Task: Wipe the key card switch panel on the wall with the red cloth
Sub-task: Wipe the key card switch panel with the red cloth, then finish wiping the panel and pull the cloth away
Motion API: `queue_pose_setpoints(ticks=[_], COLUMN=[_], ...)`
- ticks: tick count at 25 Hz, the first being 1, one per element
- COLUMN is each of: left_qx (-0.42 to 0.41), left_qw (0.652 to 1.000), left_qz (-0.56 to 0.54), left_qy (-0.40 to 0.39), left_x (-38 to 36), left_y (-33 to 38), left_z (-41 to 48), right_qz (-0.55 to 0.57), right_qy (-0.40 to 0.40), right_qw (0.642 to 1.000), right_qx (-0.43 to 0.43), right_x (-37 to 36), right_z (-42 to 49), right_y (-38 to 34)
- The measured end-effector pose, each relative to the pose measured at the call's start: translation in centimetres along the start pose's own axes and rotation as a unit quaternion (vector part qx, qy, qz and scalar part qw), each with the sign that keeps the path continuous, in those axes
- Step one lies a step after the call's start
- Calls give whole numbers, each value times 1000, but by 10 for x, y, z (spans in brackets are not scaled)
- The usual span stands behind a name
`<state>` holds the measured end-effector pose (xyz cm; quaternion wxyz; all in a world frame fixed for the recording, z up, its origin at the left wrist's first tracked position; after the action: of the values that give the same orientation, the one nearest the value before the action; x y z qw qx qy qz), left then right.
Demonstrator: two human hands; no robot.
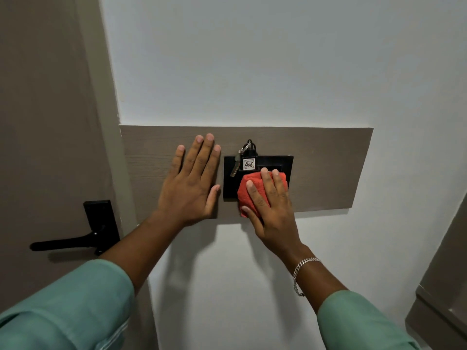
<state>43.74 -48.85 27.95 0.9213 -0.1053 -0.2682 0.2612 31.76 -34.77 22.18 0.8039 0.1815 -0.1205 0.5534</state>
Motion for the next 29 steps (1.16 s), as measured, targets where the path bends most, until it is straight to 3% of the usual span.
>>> queue_pose_setpoints(ticks=[3, 5, 8, 10, 11, 14, 18, 21, 23, 27, 29], left_qx=[2, 17, 83, 176, 229, 385, 466, 463, 461, 468, 479], left_qw=[999, 997, 989, 950, 905, 703, 539, 436, 397, 321, 310], left_qz=[-16, -27, -125, -253, -353, -598, -700, -762, -779, -803, -795], left_qy=[-49, -64, -19, 48, 56, 17, -45, -120, -152, -183, -206], left_x=[7, 9, 17, 20, 19, 13, -4, -25, -36, -65, -82], left_y=[-1, 2, 22, 46, 62, 106, 143, 188, 230, 348, 417], left_z=[0, 1, -4, -21, -30, -38, -25, -20, -17, -1, 7], right_qz=[78, 79, 25, 20, 34, 117, 218, 222, 266, 420, 433], right_qy=[15, 24, -5, -21, -28, -60, -110, -146, -163, -64, -48], right_qw=[990, 986, 999, 999, 999, 989, 963, 948, 904, 706, 655], right_qx=[-116, -147, -44, -15, -26, -63, -119, -174, -293, -566, -617], right_x=[2, 1, 0, 3, 5, 16, 48, 76, 89, 127, 145], right_z=[16, 28, 14, 4, 2, -7, -41, -78, -115, -212, -254], right_y=[-2, -5, -3, 4, 6, 4, 25, 54, 88, 195, 250])
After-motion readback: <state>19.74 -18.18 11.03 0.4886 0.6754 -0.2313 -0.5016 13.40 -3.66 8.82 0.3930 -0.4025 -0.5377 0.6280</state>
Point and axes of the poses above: each hand's wrist, its own z-axis towards the middle knuckle, its own x-axis out of the back of the hand, y = z × x, the point moved 5 cm from there along z, towards the middle knuckle, and after that the axes turned 5 degrees about -z, right-handed, at the moved point
